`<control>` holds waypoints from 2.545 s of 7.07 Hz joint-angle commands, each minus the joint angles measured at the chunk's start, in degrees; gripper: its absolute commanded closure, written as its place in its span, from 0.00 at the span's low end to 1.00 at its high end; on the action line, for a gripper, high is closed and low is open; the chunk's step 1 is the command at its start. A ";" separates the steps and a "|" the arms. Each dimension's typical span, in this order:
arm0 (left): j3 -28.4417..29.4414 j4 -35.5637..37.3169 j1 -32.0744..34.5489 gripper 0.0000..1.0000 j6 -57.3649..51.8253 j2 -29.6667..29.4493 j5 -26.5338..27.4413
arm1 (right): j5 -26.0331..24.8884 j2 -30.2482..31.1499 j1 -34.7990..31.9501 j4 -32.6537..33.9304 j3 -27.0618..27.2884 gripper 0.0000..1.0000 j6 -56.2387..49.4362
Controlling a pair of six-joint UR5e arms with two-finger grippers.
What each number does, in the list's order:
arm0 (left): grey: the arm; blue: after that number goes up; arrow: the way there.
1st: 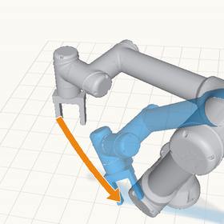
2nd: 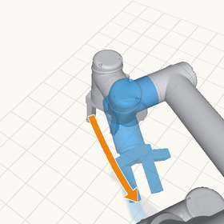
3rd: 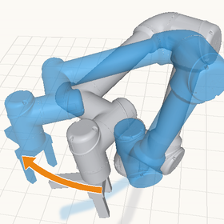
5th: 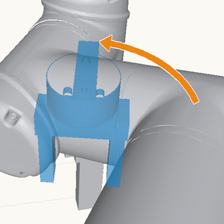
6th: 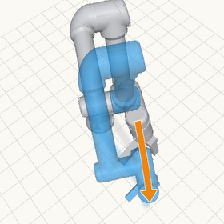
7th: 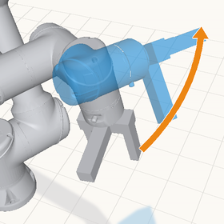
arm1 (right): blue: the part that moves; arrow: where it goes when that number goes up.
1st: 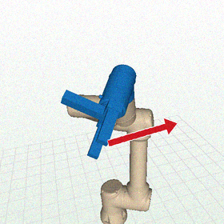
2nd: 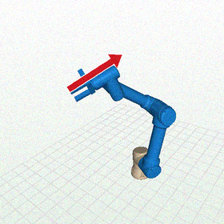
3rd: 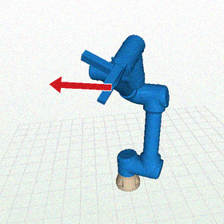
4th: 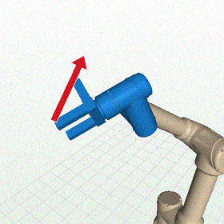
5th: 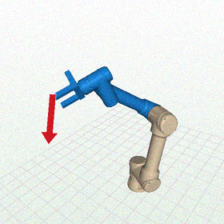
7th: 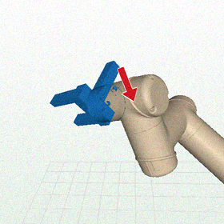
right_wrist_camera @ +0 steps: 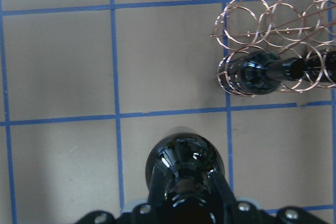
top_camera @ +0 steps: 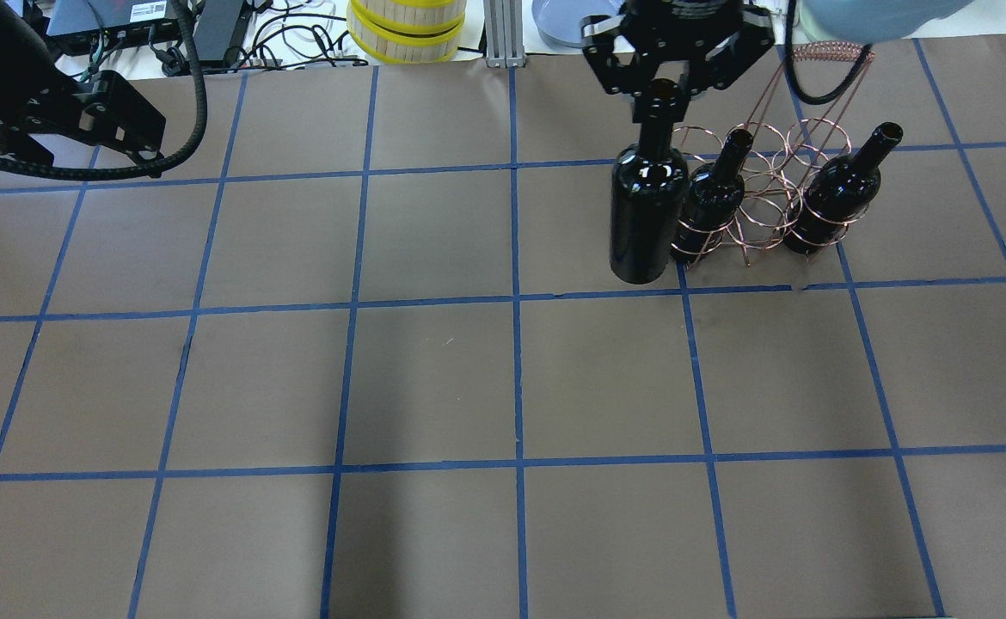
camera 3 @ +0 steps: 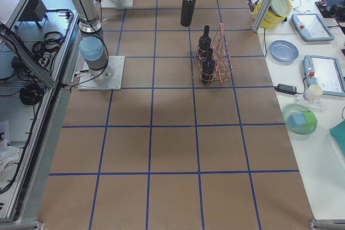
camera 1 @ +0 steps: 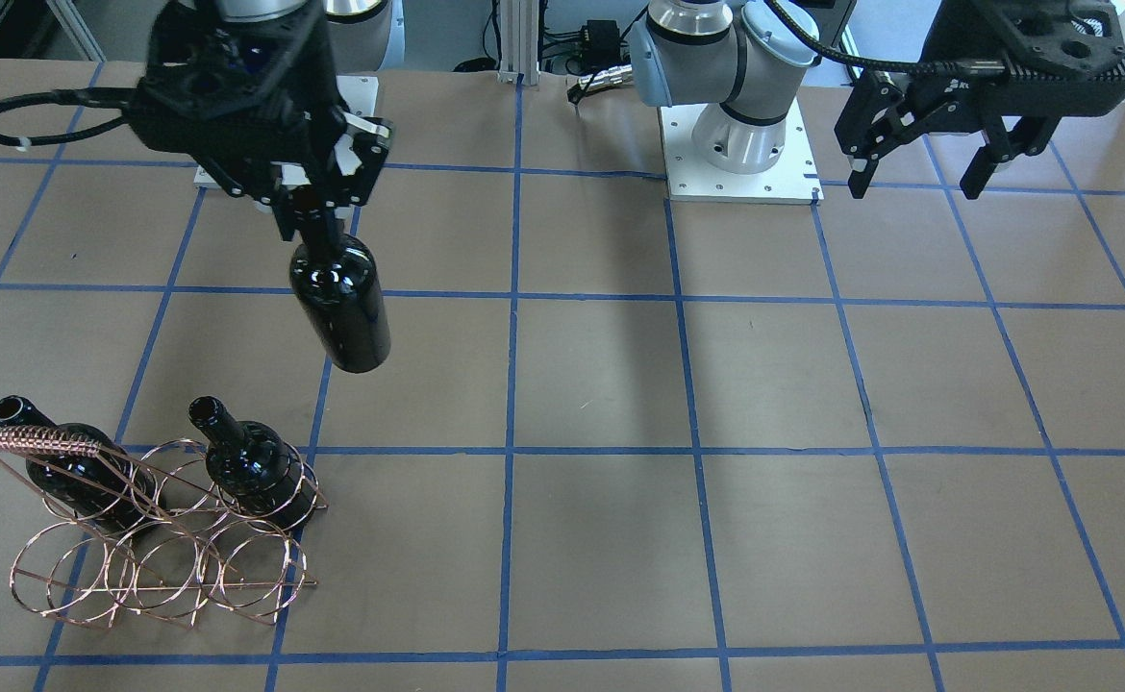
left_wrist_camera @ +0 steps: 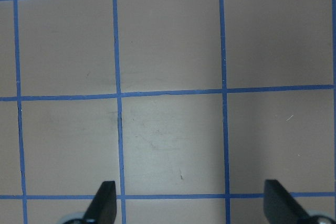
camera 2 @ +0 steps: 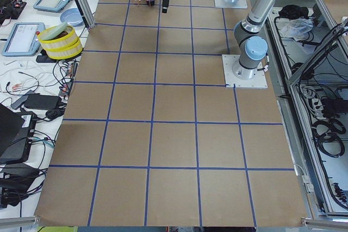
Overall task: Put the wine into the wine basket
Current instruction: 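Carry the bottle to the copper rack and lay it in the middle slot, then open the right gripper to release the bottle in the rack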
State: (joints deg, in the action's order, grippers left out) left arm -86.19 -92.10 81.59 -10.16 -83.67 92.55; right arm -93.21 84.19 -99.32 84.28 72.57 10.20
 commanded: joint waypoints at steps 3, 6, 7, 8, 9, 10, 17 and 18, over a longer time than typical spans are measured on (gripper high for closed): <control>-0.03 0.00 0.32 0.00 0.40 0.00 -0.09 | 2.49 2.47 13.78 -3.51 0.03 1.00 -28.77; -0.47 0.35 1.20 0.00 6.61 -0.17 -1.75 | 5.76 1.68 18.90 -0.63 0.29 1.00 -32.61; -0.38 0.17 3.03 0.00 11.34 0.08 -2.20 | 5.41 0.72 18.90 2.44 1.17 1.00 -32.53; -0.38 0.35 6.44 0.00 16.09 -0.43 -2.46 | 5.67 -0.16 18.90 6.65 2.92 1.00 -32.09; 0.66 0.69 8.91 0.00 18.57 -1.48 -2.46 | 5.50 -1.65 18.82 10.00 3.98 1.00 -32.35; 2.41 0.61 9.11 0.00 18.25 -2.45 -2.64 | 5.93 -3.32 18.82 12.99 4.68 1.00 -32.61; 8.85 -4.83 9.29 0.00 14.38 -7.91 -6.51 | 6.37 -5.09 19.43 16.88 7.59 1.00 -37.17; 7.89 -6.23 9.81 0.00 14.12 -7.56 -6.07 | 6.46 -5.18 19.43 17.06 8.20 1.00 -37.62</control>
State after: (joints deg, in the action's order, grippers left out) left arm -77.45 -96.73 90.96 4.59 -91.40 86.26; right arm -86.82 79.08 -79.93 100.94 80.12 -26.45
